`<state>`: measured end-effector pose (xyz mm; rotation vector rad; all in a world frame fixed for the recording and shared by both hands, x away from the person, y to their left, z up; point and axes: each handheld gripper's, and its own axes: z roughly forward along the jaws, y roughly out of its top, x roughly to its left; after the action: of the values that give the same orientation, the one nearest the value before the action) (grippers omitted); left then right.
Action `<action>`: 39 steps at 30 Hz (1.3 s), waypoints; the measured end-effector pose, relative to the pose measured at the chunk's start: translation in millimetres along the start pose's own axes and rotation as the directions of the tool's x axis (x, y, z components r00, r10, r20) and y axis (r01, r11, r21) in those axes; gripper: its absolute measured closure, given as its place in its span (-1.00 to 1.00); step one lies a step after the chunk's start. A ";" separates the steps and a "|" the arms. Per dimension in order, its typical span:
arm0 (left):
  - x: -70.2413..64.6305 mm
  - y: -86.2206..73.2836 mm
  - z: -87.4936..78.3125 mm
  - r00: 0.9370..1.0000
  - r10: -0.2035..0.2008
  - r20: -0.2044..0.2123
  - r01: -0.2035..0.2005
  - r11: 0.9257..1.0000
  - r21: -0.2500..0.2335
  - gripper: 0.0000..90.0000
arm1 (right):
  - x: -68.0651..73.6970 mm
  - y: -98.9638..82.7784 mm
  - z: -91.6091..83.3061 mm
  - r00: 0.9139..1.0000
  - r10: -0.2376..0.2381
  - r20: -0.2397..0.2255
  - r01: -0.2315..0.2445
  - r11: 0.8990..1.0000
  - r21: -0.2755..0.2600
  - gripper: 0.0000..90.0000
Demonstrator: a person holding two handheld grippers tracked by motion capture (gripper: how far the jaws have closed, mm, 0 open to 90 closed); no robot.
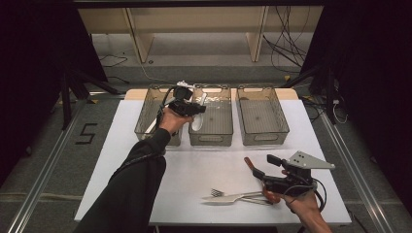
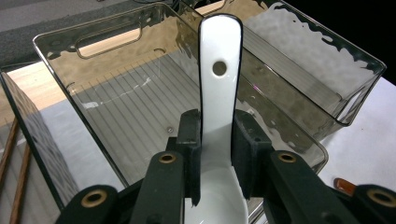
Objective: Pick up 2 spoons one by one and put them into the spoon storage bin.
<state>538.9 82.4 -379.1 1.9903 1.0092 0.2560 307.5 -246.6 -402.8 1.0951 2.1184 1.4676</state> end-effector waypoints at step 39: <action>-13.3 -25.9 -58.9 0.995 -0.026 0.099 0.026 1.000 0.000 -0.46 | 0.6 -0.6 2.7 1.000 0.003 0.007 -0.003 1.000 0.024 -0.35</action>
<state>485.5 116.1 -361.1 1.9673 0.9705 0.1424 308.6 -244.6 -404.4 1.1107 2.1354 1.4413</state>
